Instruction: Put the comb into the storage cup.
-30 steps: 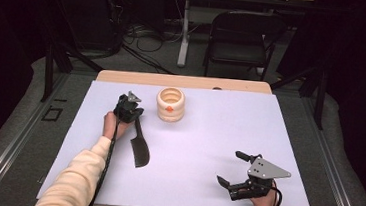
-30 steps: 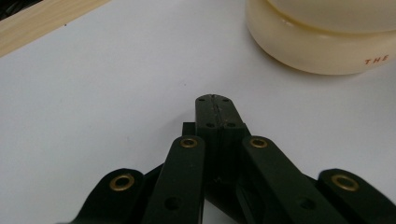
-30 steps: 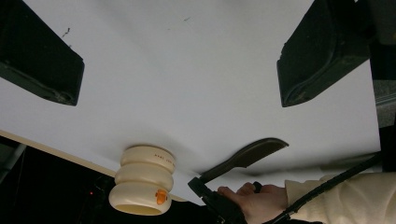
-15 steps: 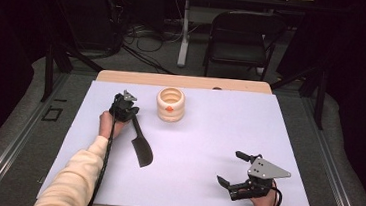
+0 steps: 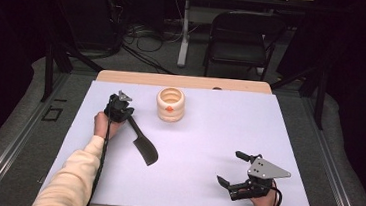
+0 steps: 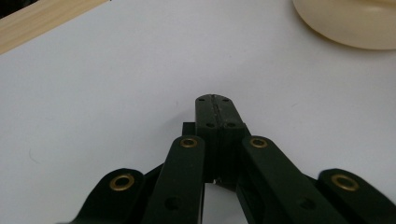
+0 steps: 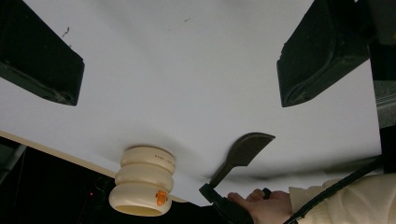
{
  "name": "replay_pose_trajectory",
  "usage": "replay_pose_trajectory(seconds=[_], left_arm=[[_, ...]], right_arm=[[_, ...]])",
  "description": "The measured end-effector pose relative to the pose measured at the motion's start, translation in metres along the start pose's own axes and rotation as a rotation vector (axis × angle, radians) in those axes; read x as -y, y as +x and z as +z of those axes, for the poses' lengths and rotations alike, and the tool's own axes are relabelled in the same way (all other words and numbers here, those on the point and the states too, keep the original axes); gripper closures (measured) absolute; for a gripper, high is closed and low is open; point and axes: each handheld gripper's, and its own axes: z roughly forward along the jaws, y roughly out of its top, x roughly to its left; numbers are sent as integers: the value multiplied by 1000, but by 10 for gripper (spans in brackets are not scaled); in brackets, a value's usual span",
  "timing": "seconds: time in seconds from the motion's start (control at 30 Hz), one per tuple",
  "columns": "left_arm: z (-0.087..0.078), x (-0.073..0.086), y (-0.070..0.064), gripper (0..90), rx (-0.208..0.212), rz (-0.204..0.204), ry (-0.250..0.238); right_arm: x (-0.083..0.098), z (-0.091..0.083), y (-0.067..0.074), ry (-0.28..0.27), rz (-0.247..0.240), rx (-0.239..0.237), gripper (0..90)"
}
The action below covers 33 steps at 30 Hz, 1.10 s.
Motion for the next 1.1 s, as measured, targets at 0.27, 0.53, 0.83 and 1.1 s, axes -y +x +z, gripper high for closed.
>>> replay_pose_trajectory(seconds=[0.27, 0.53, 0.83, 1.1], left_arm=[[-7, 6, 1, 900, -11, 3, 10], [-14, 12, 5, 900, 0, -7, 30], [-18, 18, 4, 900, 14, 2, 59], [-24, 23, 1, 900, 23, 8, 70]], right_arm=[[0, 0, 0, -1, 0, -2, 1], [0, 0, 0, 0, -2, -1, 1], [0, 0, 0, 0, -1, -1, 1], [0, 0, 0, 2, -2, -2, 2]])
